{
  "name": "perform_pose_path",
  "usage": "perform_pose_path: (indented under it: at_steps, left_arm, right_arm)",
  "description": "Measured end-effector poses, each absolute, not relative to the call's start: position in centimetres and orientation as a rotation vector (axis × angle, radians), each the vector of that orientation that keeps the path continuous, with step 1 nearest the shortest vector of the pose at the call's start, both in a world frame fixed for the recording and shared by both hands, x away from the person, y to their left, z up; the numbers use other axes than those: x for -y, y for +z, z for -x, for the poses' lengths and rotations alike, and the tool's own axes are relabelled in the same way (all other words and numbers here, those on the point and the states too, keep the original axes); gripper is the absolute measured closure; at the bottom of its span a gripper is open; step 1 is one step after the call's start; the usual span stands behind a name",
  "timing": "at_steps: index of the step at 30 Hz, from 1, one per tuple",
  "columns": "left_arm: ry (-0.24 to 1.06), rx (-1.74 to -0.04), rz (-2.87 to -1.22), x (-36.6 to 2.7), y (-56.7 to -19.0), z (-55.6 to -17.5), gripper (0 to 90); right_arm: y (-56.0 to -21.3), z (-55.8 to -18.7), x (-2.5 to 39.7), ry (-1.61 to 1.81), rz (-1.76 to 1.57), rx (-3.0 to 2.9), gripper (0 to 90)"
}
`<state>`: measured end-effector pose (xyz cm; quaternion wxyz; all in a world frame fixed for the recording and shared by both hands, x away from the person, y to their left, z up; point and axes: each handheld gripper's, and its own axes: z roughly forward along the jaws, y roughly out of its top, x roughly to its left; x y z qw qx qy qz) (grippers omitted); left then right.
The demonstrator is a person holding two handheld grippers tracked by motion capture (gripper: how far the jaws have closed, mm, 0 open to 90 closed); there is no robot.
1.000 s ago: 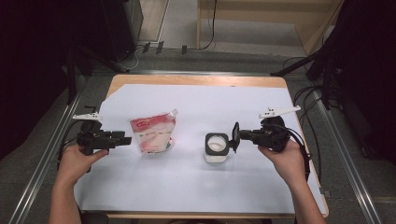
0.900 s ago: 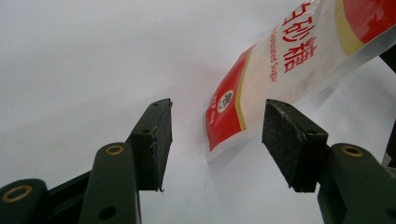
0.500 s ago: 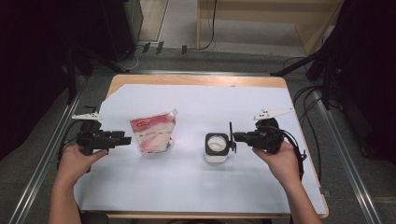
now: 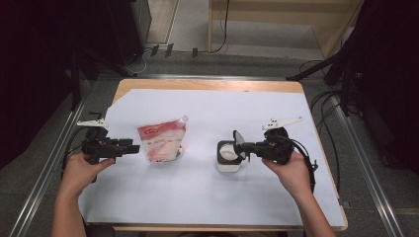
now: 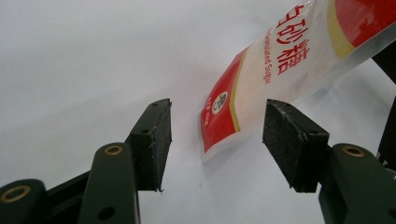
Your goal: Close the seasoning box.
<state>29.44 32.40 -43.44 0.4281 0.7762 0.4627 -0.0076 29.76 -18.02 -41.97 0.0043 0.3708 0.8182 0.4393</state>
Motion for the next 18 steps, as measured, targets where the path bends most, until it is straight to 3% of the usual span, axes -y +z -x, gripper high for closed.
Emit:
perform_pose_path:
  at_steps: [18]
  left_arm:
    - [-0.020,-1.151,-1.955,-32.4,-43.5,-29.5,43.1]
  right_arm:
    - [-43.3,-29.6,15.9,1.330,-1.120,-2.617,90.0]
